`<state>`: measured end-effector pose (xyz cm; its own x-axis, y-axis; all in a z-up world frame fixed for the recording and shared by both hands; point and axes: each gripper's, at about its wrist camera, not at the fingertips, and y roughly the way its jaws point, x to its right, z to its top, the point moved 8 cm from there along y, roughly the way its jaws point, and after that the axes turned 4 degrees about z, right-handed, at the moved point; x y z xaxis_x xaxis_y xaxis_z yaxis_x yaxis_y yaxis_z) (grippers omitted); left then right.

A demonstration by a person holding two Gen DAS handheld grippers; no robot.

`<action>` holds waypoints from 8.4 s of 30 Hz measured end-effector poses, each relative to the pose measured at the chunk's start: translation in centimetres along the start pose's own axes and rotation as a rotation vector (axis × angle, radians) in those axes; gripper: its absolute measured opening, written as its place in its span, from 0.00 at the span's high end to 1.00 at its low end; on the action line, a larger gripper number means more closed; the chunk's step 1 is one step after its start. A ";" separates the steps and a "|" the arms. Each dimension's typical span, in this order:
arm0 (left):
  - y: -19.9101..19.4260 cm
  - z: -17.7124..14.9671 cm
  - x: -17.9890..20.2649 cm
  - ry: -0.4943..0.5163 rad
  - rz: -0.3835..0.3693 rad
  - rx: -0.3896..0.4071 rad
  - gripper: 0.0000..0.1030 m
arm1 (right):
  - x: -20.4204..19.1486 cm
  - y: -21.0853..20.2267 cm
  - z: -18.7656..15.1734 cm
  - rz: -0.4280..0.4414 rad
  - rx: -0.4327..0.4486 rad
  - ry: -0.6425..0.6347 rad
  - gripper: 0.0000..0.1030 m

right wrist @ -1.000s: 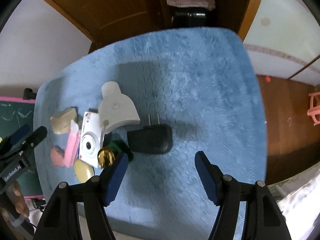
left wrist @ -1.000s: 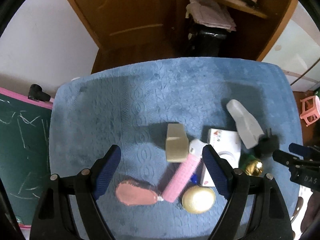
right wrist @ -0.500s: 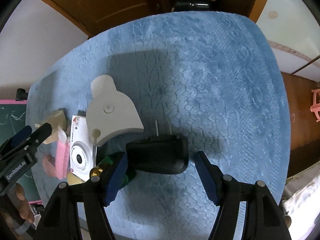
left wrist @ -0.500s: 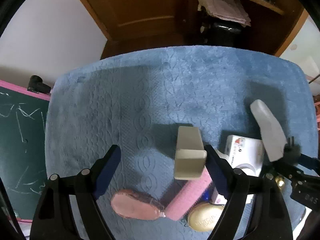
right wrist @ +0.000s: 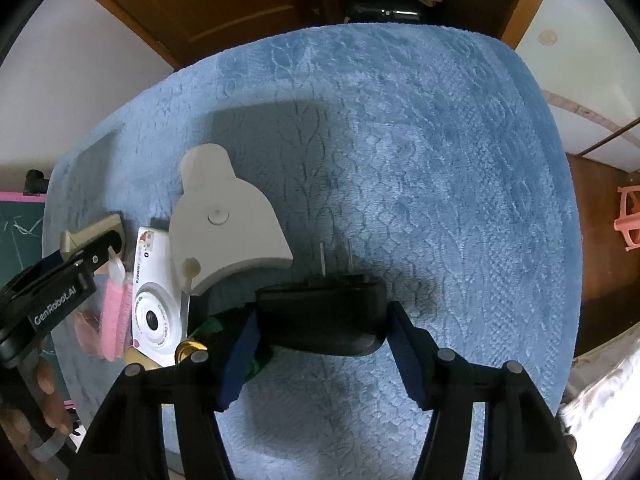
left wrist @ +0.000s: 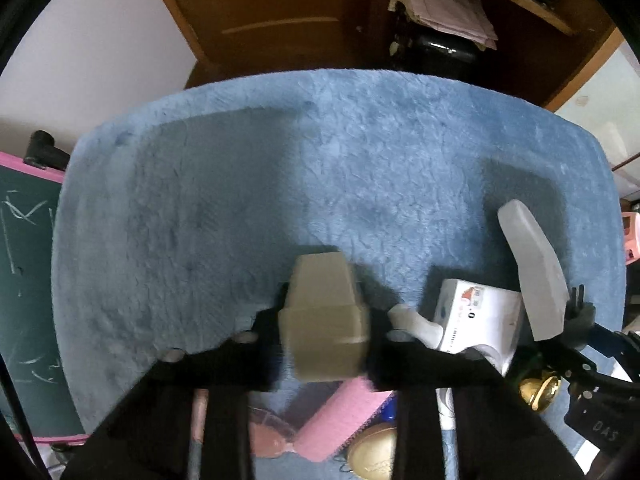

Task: Organize rigid objects
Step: 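Grasp the beige block with the left tool while the right tool grasps the black charger plug, then carry the beige block with the left tool while the right tool carries the charger to the tray, then release the beige block with the left tool while the right tool releases the charger in the tray, then withdraw both open tools from the tray toward the remaining items, then grasp the pink oval tape case with the left tool while the right tool grasps the green jar, then carry the pink case with the left tool while the right tool carries the green jar to the tray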

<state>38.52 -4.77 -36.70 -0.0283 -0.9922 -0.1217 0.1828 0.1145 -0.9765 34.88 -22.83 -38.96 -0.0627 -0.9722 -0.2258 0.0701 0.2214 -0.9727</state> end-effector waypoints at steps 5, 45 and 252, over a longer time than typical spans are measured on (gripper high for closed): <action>-1.2 0.0 0.3 0.023 0.023 0.066 0.74 | 0.2 -0.3 -0.1 -0.009 0.018 -0.010 0.39; -19.4 -24.2 -6.0 0.156 -0.029 0.270 0.74 | -9.0 -18.2 -23.5 -0.093 0.319 -0.193 0.39; -22.5 -28.4 -3.3 0.427 -0.230 0.327 0.46 | -7.8 -19.8 -24.6 0.019 0.411 -0.240 0.59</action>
<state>6.62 -2.70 -19.41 -0.4844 -0.8739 -0.0402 0.4173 -0.1904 -0.8886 9.49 -17.80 -19.25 0.1705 -0.9692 -0.1779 0.4599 0.2379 -0.8555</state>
